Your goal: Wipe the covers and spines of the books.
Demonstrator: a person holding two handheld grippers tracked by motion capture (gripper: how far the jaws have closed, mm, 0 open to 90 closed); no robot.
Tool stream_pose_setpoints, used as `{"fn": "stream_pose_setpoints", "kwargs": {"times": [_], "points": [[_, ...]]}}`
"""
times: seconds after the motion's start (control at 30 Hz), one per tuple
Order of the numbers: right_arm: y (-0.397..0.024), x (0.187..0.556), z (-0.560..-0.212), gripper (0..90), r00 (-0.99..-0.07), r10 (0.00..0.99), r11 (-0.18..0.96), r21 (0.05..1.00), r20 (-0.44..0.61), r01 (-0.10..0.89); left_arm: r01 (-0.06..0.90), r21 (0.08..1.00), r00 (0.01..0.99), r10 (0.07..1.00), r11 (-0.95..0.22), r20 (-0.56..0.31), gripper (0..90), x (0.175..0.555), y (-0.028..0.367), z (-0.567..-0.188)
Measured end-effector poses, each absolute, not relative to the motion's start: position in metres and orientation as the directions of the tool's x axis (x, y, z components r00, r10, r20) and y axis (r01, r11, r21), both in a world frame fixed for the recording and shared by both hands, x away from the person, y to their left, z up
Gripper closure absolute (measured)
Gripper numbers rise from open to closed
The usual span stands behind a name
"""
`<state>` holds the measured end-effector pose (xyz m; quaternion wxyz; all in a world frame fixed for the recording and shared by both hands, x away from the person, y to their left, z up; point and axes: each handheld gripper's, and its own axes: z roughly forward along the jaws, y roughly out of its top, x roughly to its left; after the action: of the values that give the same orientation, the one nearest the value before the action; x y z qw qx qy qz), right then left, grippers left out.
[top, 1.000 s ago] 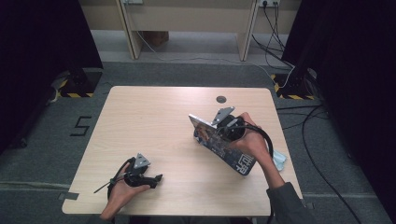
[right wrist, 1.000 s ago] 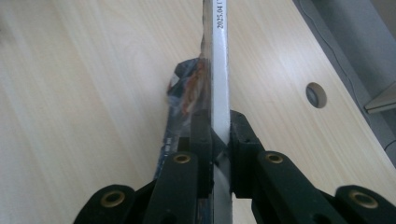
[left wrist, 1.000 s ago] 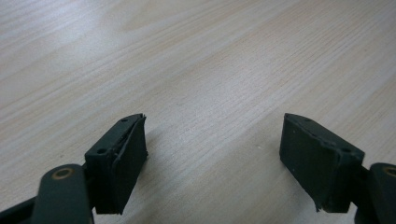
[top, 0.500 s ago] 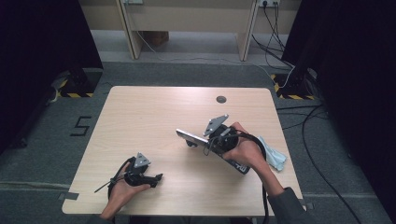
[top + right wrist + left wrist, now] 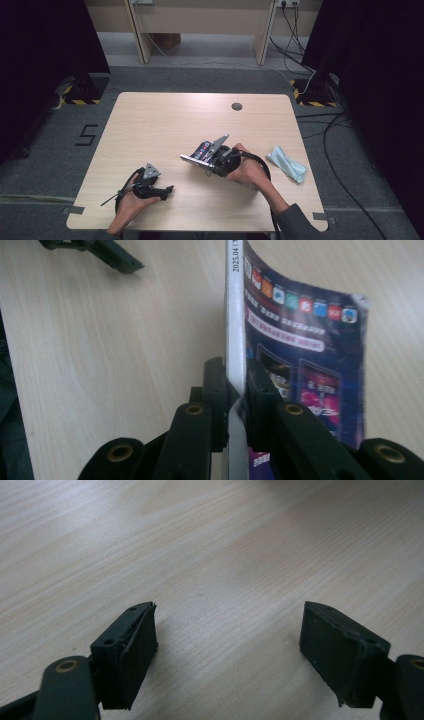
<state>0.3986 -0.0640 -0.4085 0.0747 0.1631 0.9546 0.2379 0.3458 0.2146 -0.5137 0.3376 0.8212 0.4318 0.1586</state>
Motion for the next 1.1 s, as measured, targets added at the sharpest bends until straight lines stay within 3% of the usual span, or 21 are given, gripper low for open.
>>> {"fn": "stream_pose_setpoints", "kwargs": {"times": [0.43, 1.1], "points": [[-0.065, 0.392, -0.442, 80.4, -0.934, 0.358, 0.813, 0.494, -0.009, 0.308, 0.599, 0.695, 0.576, 0.817, -0.398, -0.030, 21.8, 0.346, 0.215, -0.514], [-0.070, 0.380, -0.460, 71.4, -0.925, 0.378, 0.787, 0.518, 0.024, 0.335, 0.599, 0.694, 0.578, 0.816, -0.400, -0.028, 21.6, 0.346, 0.215, -0.514]]}}
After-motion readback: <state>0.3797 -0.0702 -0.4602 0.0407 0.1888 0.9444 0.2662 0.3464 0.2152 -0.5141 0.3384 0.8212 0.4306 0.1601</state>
